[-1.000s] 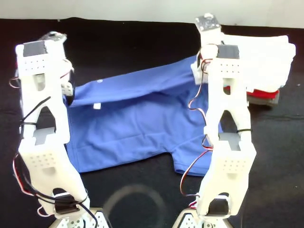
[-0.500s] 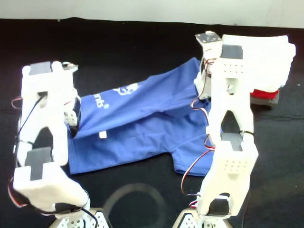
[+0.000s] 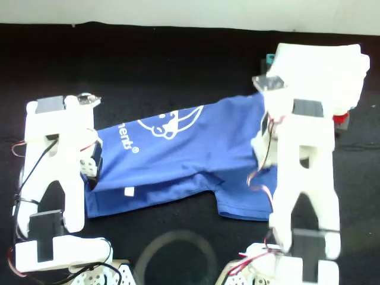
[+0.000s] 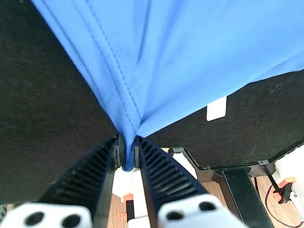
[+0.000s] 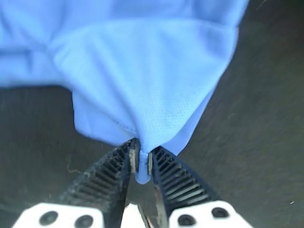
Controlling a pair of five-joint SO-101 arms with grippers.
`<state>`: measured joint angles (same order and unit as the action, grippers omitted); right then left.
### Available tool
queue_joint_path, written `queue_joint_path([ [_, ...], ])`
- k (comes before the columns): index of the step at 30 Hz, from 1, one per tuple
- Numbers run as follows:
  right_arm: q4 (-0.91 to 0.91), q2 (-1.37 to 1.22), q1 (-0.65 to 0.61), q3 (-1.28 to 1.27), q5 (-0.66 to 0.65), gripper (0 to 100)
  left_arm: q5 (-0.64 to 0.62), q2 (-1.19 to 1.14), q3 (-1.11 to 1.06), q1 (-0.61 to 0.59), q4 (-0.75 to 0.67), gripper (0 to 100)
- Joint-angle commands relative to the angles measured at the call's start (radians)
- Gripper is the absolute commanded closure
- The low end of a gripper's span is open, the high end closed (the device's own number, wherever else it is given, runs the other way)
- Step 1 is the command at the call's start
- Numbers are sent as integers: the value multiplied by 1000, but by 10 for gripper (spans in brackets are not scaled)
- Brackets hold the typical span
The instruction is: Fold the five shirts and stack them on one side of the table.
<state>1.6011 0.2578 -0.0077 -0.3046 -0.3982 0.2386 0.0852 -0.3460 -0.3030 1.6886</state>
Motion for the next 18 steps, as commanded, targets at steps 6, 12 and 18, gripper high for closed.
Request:
queue_joint_path([
  [6, -211, 237, 12, -426, -46, 993, 44, 39, -104, 7, -72, 991],
  [12, -171, 338, 27, -426, -46, 993, 44, 79, -61, -4, -18, 991],
  [18, -114, 390, 22, -380, -46, 993, 46, 122, 15, -21, 35, 991],
])
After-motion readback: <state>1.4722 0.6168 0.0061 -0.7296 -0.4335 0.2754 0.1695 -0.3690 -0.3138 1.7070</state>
